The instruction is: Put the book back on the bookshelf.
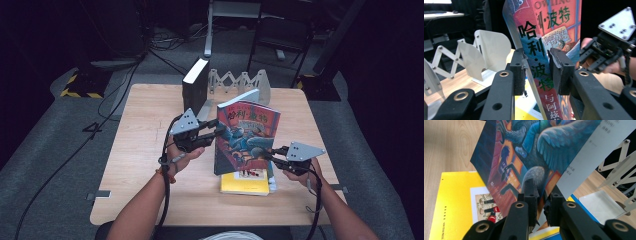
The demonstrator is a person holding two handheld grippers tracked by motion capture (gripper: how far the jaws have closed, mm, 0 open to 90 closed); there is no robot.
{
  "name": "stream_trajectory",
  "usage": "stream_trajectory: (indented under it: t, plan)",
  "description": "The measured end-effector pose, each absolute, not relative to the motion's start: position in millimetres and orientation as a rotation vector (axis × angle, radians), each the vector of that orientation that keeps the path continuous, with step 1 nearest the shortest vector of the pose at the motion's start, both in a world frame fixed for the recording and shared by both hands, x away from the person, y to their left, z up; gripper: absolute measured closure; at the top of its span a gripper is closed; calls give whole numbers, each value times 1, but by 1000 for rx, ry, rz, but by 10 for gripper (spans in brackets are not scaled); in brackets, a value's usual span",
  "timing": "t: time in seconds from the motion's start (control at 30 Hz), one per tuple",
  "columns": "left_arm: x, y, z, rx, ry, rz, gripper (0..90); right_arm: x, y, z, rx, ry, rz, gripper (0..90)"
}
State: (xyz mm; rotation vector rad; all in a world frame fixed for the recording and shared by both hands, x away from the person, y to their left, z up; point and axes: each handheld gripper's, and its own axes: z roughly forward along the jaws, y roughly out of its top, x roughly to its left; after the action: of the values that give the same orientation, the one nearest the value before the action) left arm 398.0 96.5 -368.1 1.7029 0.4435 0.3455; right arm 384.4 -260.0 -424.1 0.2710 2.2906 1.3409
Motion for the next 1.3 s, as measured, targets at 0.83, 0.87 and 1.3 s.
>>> stream_trajectory:
  t: [0.83, 0.87, 1.3]
  plan:
    - [427, 90, -344, 1742, 406, 292, 579, 379, -267, -423, 183, 2315, 1345, 860]
    - [425, 89, -342, 1749, 388, 293, 586, 379, -268, -423, 190, 2320, 1351, 859]
    - [401, 90, -341, 1753, 293, 331, 690, 385, -273, -418, 342, 2261, 1455, 696]
